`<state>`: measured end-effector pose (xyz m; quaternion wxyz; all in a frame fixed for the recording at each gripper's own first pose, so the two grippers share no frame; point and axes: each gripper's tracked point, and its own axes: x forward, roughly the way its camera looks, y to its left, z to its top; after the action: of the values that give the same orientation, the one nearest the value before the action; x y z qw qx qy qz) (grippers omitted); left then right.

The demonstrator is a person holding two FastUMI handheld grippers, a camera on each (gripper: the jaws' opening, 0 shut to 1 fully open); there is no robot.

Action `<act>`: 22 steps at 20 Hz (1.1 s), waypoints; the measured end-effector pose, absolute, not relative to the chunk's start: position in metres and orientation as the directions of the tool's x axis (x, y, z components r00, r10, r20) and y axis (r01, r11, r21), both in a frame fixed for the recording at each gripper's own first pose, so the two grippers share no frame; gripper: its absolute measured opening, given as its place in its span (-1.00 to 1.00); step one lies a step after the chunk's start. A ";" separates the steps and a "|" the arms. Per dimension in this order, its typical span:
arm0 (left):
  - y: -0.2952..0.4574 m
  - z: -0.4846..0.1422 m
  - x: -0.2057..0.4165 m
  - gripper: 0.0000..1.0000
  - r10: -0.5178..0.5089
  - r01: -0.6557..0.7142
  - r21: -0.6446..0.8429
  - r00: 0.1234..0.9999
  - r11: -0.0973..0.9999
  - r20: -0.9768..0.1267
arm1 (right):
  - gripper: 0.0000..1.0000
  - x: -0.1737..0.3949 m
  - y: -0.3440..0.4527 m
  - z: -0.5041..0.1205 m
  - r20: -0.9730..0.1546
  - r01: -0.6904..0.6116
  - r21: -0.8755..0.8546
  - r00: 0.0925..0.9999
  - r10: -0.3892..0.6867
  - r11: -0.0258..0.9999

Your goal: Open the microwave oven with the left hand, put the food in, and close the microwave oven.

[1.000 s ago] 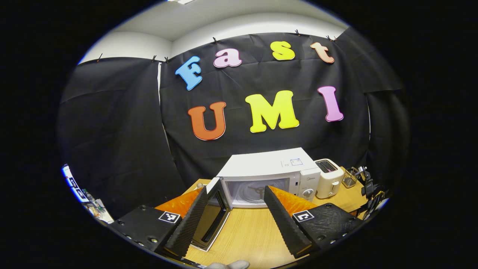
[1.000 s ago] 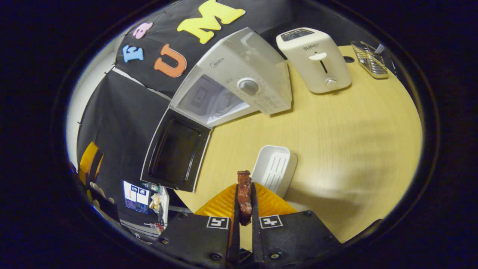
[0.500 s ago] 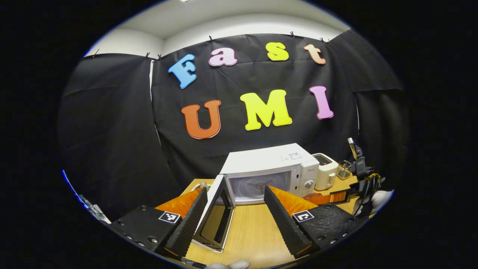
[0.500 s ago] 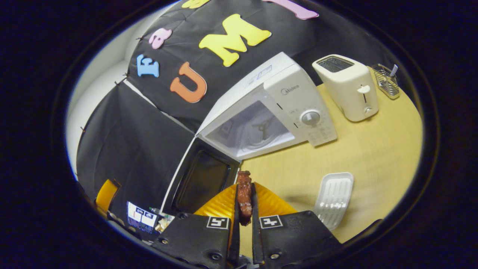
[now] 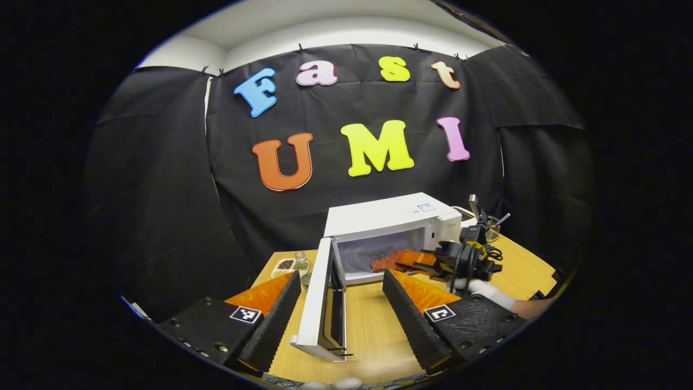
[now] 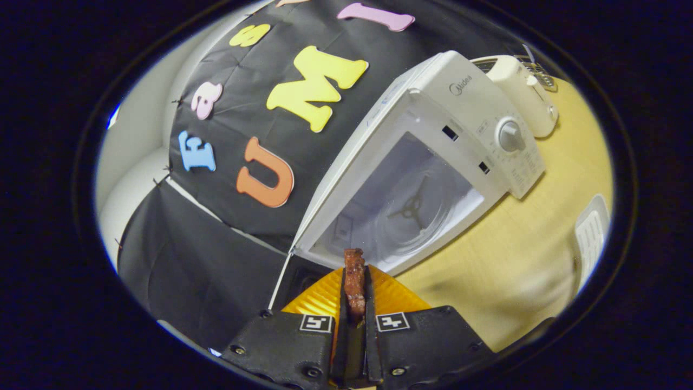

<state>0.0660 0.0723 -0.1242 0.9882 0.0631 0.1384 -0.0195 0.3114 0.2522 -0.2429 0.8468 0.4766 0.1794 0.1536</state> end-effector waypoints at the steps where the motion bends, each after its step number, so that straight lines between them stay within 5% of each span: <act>1: 0.077 -0.130 0.066 0.87 -0.025 0.060 0.116 0.959 0.991 -0.283 | -0.67 0.323 0.258 -0.244 -0.142 -0.075 0.874 0.905 0.401 0.479; 7: 0.109 -0.159 0.072 0.87 -0.012 0.045 0.098 0.951 0.994 -0.309 | -0.67 0.402 0.260 -0.278 -0.149 0.043 0.891 0.969 0.200 0.453; 13: 0.127 -0.166 0.088 0.87 0.000 0.023 0.073 0.955 0.997 -0.297 | -0.67 0.456 0.250 -0.316 -0.193 0.138 0.803 0.980 0.035 0.579; 17: 0.133 -0.169 0.091 0.87 0.009 0.010 0.066 0.958 0.998 -0.286 | -0.67 0.472 0.258 -0.327 -0.198 0.134 0.798 0.979 0.046 0.588; 22: 0.133 -0.171 0.092 0.87 0.011 0.005 0.055 0.957 0.998 -0.291 | -0.51 0.474 0.252 -0.331 -0.215 0.148 0.658 0.977 -0.004 0.738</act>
<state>0.0922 0.1334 -0.1706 0.9888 0.0276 0.1470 0.0017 0.4741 0.2520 -0.3312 0.9268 0.3595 0.1001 -0.0411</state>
